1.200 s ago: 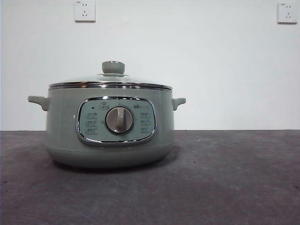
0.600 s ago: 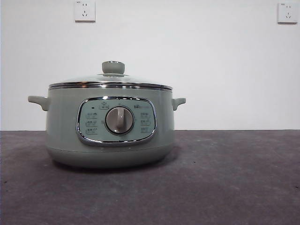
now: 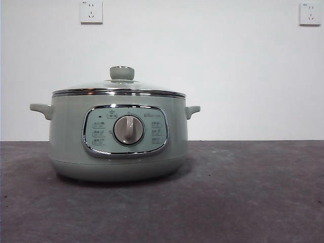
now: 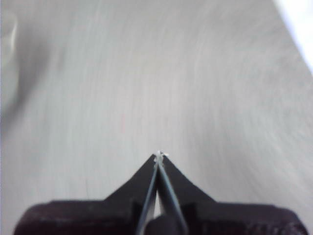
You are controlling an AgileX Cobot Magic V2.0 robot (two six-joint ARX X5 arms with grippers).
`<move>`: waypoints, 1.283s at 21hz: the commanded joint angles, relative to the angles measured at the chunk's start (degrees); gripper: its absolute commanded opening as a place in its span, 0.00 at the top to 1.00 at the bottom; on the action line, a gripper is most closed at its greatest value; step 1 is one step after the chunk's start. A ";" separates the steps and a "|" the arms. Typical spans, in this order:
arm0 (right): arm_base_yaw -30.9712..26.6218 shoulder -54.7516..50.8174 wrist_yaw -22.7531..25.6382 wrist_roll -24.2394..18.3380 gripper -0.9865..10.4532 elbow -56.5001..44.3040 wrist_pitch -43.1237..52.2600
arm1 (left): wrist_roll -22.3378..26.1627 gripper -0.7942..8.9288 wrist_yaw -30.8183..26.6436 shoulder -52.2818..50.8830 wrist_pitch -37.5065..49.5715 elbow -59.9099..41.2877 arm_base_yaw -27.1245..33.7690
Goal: Pick up the corn,open the lid,put the corn in the pot,close the lid
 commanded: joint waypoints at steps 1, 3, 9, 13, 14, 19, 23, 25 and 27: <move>-8.52 -10.62 -9.90 -5.33 0.91 -16.83 21.31 | -0.37 0.92 0.15 0.09 0.33 -0.61 0.22; -14.93 -19.71 -16.76 -9.99 0.91 -30.75 35.50 | -0.37 0.92 0.15 0.09 0.33 -0.61 0.22; -26.38 -31.23 -31.89 -11.85 0.91 -49.00 45.83 | -0.37 0.92 0.15 0.17 0.24 -0.61 0.22; -27.45 -31.30 -32.13 -14.14 0.91 -51.63 48.98 | -0.37 0.92 0.15 0.52 0.31 -0.61 0.22; -27.50 -31.30 -32.11 -14.23 0.91 -52.43 49.70 | -0.37 0.92 0.15 0.61 0.33 -0.61 0.22; -27.50 -31.30 -32.02 -13.66 0.91 -56.11 50.58 | -0.37 0.92 0.15 0.96 0.33 -0.61 0.22; -27.50 -31.30 -32.02 -13.38 0.91 -56.70 50.80 | -0.35 0.92 0.15 1.07 0.37 -0.59 0.22; -27.50 -31.30 -31.63 -13.75 0.91 -56.70 50.77 | -0.37 0.92 0.15 1.27 0.26 -0.61 0.22; -27.50 -31.30 -31.52 -13.77 0.91 -56.70 50.75 | -0.35 0.92 0.15 1.38 0.33 -0.59 0.22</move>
